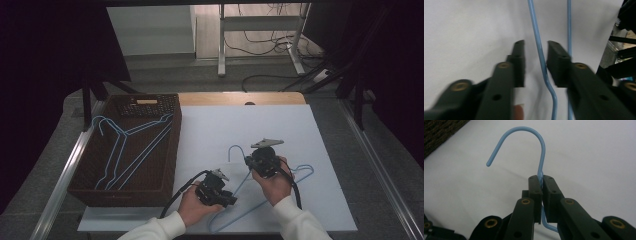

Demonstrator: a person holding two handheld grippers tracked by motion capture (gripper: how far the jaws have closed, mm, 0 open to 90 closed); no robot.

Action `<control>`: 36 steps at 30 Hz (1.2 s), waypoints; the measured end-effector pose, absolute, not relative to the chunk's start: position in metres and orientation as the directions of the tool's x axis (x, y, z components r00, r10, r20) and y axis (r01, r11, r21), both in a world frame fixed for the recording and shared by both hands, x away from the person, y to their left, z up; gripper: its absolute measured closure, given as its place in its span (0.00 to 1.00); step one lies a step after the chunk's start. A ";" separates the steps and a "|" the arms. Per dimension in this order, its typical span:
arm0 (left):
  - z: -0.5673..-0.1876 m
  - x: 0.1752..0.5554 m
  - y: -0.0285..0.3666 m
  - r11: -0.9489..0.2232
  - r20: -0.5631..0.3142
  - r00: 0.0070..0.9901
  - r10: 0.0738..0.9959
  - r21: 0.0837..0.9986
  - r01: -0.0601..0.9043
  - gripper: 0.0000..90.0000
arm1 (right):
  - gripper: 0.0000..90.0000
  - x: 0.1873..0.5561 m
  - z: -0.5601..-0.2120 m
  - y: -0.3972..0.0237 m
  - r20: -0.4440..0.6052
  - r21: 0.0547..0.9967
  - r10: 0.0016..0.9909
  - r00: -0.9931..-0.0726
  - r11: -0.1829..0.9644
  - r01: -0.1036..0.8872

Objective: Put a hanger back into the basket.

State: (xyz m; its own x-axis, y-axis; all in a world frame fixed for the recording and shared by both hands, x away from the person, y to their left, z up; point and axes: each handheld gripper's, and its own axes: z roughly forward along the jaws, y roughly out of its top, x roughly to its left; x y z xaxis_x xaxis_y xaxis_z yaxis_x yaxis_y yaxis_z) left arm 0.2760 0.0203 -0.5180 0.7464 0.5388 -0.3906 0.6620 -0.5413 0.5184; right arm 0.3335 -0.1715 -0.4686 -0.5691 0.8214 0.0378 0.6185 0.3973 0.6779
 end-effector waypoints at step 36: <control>-0.433 0.267 0.096 -0.342 -0.455 0.733 0.506 0.674 0.654 0.97 | 0.27 0.265 -0.447 -0.285 0.207 0.853 0.679 -0.705 0.228 0.470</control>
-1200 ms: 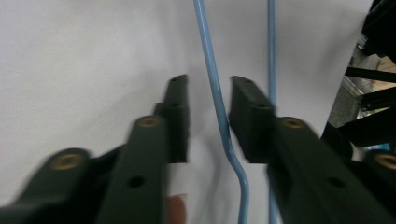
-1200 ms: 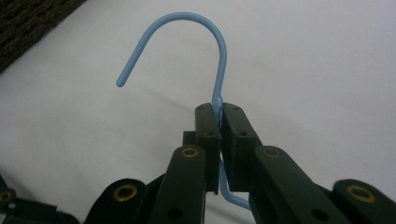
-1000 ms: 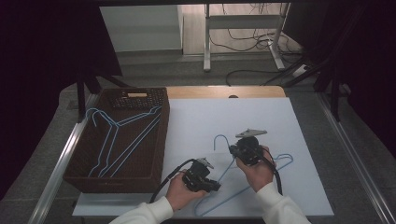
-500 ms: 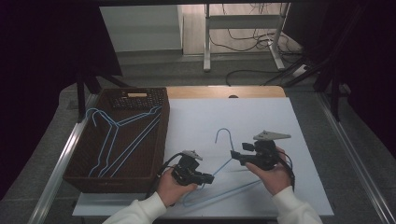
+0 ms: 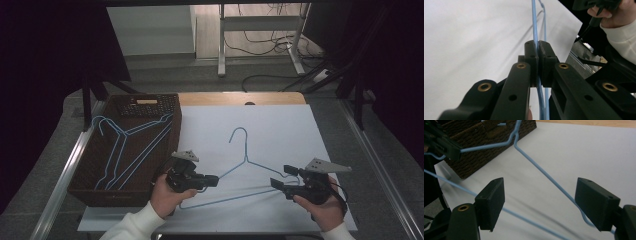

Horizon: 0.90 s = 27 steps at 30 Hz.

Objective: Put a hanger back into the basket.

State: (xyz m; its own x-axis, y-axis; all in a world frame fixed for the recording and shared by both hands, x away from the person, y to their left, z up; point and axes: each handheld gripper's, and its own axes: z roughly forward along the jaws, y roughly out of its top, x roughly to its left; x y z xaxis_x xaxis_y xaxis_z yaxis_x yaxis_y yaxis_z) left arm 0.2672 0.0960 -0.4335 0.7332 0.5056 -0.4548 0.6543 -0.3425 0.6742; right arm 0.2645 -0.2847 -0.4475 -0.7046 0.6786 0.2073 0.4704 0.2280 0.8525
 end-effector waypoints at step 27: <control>-0.368 0.244 0.262 -0.085 -0.431 0.674 0.599 0.803 0.589 0.97 | 0.24 0.265 -0.460 -0.282 0.170 0.824 0.676 -0.718 0.302 0.479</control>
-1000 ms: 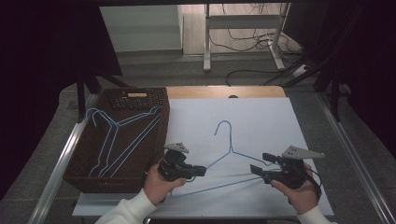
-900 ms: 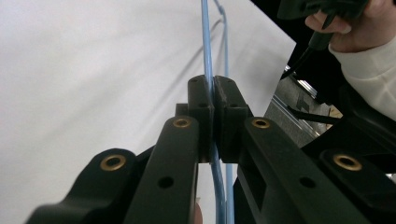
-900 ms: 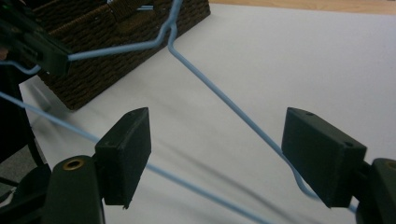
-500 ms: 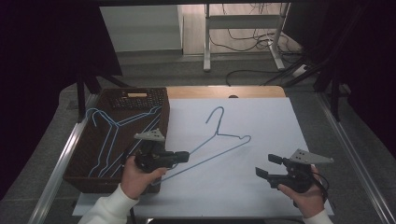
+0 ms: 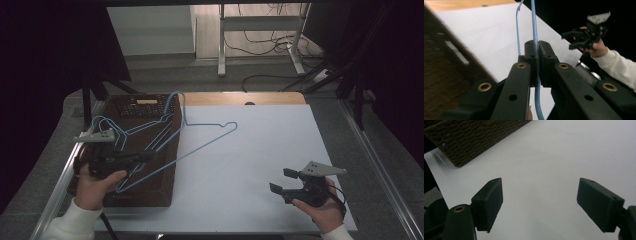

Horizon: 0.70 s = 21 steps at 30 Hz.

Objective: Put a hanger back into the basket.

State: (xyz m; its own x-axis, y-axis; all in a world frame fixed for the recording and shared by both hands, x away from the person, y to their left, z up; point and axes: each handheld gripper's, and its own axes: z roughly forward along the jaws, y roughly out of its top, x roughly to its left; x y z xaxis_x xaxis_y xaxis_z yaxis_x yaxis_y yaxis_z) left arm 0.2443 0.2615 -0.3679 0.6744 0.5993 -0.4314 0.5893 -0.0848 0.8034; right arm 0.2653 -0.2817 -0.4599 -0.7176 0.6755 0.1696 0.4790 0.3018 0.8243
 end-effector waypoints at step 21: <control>-0.387 0.256 0.346 0.123 -0.422 0.490 0.762 0.839 0.531 0.97 | 0.24 0.269 -0.467 -0.280 0.155 0.804 0.679 -0.718 0.335 0.491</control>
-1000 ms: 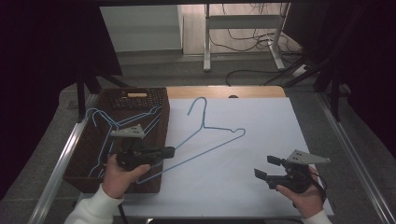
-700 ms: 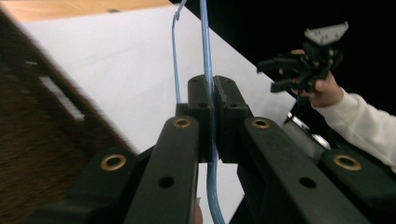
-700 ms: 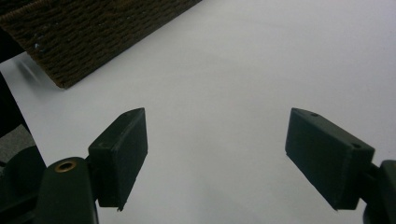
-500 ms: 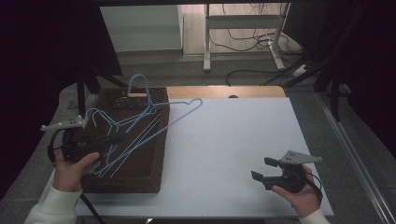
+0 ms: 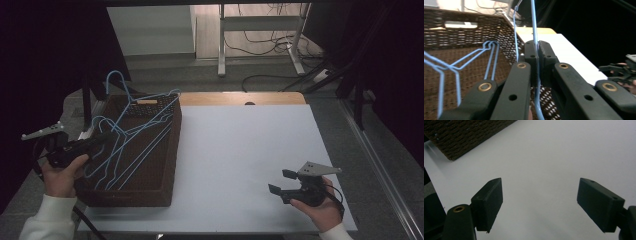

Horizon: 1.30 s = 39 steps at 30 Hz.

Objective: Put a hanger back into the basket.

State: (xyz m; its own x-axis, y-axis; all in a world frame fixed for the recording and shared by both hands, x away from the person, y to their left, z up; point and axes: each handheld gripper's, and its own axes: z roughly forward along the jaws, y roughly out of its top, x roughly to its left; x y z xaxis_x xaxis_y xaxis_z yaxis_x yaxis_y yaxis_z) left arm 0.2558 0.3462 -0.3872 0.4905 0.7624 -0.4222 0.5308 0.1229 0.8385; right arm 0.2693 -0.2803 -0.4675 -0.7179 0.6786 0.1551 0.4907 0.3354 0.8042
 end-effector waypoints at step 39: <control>-0.441 0.289 0.343 0.071 -0.454 0.418 0.786 0.740 0.669 0.97 | 0.24 0.269 -0.469 -0.277 0.137 0.794 0.677 -0.723 0.361 0.489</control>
State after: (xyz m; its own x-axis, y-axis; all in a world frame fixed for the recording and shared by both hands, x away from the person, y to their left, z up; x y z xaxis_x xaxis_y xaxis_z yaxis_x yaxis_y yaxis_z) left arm 0.2891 0.3429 -0.4407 0.4185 0.7863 -0.4544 0.6692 0.0714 0.7397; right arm 0.2693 -0.2774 -0.4694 -0.7231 0.6771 0.1367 0.4886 0.3614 0.7942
